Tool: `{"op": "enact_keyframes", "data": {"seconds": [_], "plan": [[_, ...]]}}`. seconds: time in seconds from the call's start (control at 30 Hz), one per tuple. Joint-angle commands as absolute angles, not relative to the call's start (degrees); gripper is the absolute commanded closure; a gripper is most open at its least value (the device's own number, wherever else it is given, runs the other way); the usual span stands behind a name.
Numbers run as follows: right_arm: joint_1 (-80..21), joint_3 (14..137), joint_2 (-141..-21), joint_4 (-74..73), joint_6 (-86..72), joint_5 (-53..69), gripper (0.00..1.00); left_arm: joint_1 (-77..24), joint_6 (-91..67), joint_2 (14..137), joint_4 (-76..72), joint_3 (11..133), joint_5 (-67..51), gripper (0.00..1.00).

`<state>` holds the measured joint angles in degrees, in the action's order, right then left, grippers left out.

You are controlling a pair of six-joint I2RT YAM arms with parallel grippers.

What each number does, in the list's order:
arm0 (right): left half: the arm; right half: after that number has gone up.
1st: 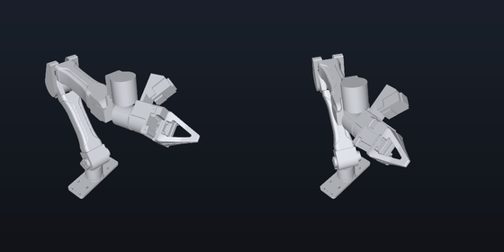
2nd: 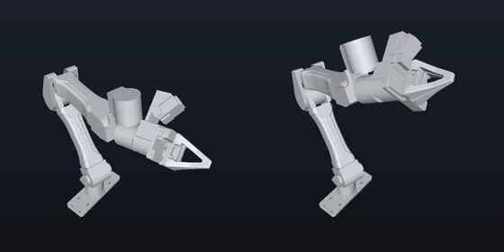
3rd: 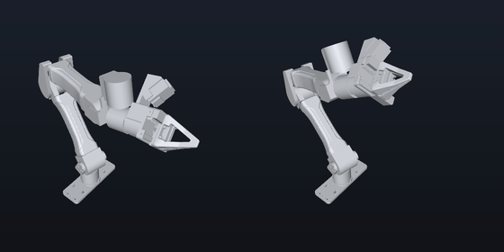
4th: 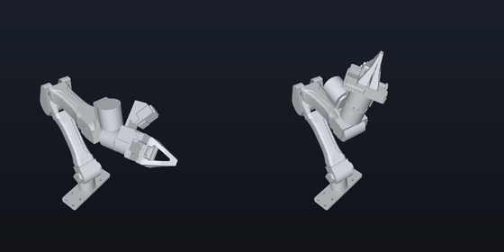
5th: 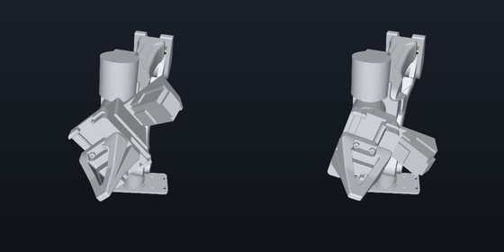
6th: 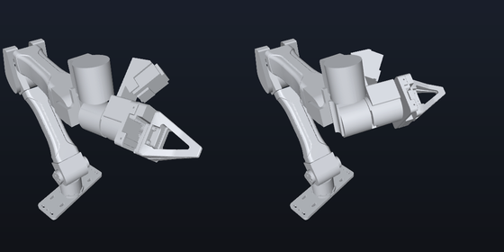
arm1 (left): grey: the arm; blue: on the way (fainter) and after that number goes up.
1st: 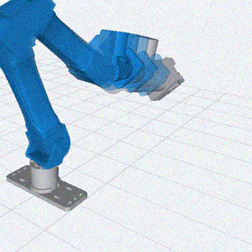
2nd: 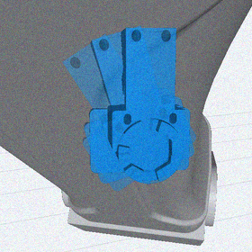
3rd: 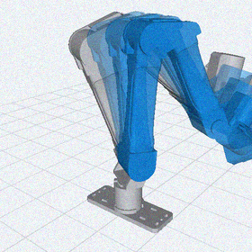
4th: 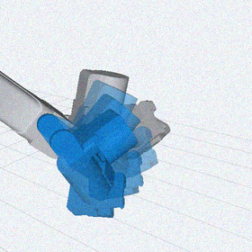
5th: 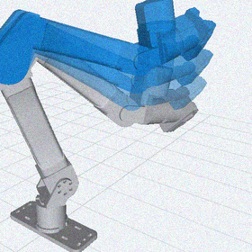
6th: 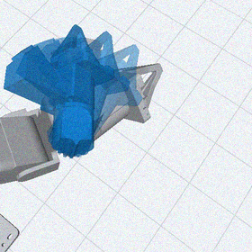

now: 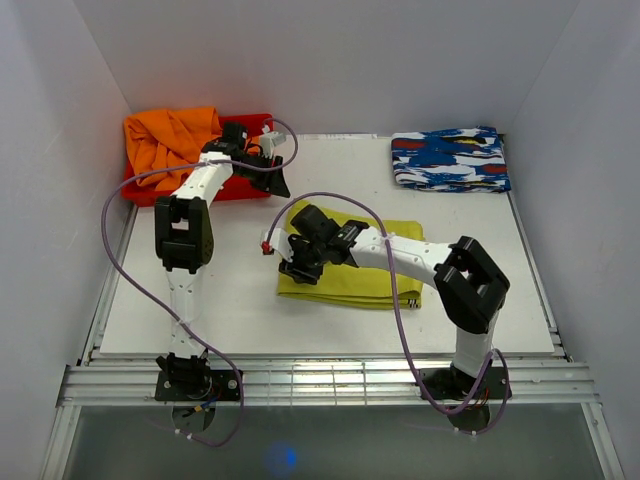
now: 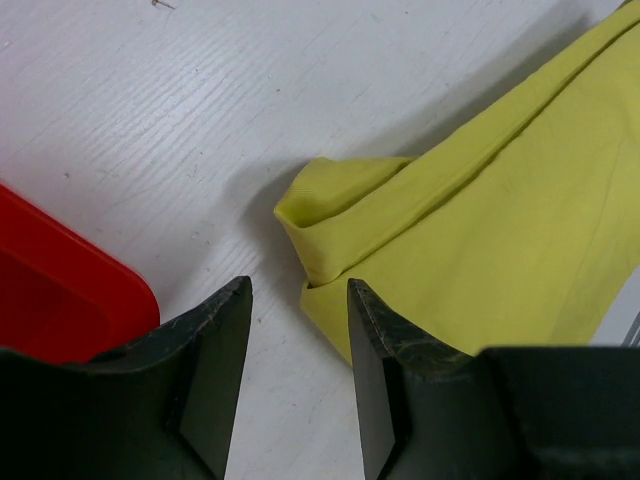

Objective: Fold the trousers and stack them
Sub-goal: Fold the trousers

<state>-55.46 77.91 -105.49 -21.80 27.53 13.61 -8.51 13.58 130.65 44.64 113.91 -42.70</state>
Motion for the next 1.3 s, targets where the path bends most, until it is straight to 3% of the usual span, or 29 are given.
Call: {"op": "enact_keyframes", "data": {"seconds": [0.0,0.13,0.27,0.43,0.57,0.63,0.67,0.93,1.27], "plan": [[-57.39,80.77,-105.64,-18.99,26.46,14.76,0.54,-7.12,15.92,131.74,48.25,117.95,-49.65,0.47],[-58.88,79.63,-105.21,-18.37,26.80,15.56,0.51,-6.24,13.54,132.71,47.81,118.92,-52.73,0.43],[-60.64,77.44,-105.99,-16.79,28.38,13.98,0.42,-6.15,14.85,132.45,47.81,118.48,-53.18,0.40],[-61.26,76.47,-109.51,-15.30,30.32,7.22,0.44,-5.89,15.20,131.66,48.16,116.99,-52.56,0.40],[-61.26,72.52,-109.16,-11.26,32.52,3.87,0.58,-5.63,15.73,129.30,47.55,114.00,-52.03,0.40],[-61.26,70.07,-108.38,-10.20,33.92,2.55,0.76,-5.45,16.69,128.67,47.37,113.12,-52.29,0.41],[-61.26,69.00,-107.85,-9.85,34.45,2.11,0.92,-5.36,17.40,128.32,47.55,112.59,-52.38,0.42],[-61.17,54.77,-93.80,-8.09,42.09,4.39,0.92,-5.45,30.83,123.93,53.43,108.99,-56.68,0.51],[-61.17,46.94,-88.24,-8.53,45.00,5.63,0.92,-8.34,46.66,120.24,62.22,106.79,-65.04,0.59]]}}
